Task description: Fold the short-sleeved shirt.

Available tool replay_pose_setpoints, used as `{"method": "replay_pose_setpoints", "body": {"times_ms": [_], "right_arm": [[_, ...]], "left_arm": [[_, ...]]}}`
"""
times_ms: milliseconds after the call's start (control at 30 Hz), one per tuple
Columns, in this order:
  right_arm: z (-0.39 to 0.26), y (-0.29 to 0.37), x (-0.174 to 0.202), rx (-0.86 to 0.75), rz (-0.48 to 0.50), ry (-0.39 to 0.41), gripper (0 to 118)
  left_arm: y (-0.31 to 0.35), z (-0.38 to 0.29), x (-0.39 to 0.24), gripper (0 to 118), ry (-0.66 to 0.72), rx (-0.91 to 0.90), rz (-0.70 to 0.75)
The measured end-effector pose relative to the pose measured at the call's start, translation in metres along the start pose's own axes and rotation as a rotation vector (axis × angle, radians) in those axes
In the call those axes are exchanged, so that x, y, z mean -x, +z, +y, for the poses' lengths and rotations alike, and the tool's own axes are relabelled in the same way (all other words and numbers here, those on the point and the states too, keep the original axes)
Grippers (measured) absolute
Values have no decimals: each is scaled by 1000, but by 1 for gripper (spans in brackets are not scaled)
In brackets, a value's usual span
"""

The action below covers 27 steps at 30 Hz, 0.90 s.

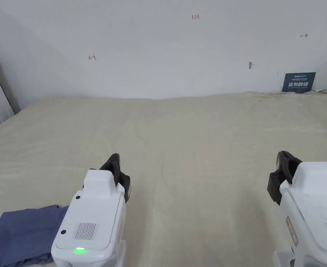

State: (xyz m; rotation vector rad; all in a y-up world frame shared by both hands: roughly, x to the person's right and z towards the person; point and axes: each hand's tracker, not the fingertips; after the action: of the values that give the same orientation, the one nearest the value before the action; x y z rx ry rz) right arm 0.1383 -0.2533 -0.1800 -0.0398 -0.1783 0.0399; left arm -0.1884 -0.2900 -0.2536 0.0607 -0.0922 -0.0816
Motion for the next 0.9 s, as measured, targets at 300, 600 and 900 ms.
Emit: {"method": "replay_pose_setpoints", "body": {"times_ms": [300, 600, 900], "right_arm": [[7, 5, 10, 4, 7, -5, 90], [3, 3, 5, -16, -3, -14, 116], [4, 4, 5, -22, -9, -20, 118]], "left_arm": [[-1, -1, 7, 103, 40, 26, -6], [3, -2, 9, 118, 17, 5, 9], [5, 0, 10, 118, 6, -14, 20]]}}
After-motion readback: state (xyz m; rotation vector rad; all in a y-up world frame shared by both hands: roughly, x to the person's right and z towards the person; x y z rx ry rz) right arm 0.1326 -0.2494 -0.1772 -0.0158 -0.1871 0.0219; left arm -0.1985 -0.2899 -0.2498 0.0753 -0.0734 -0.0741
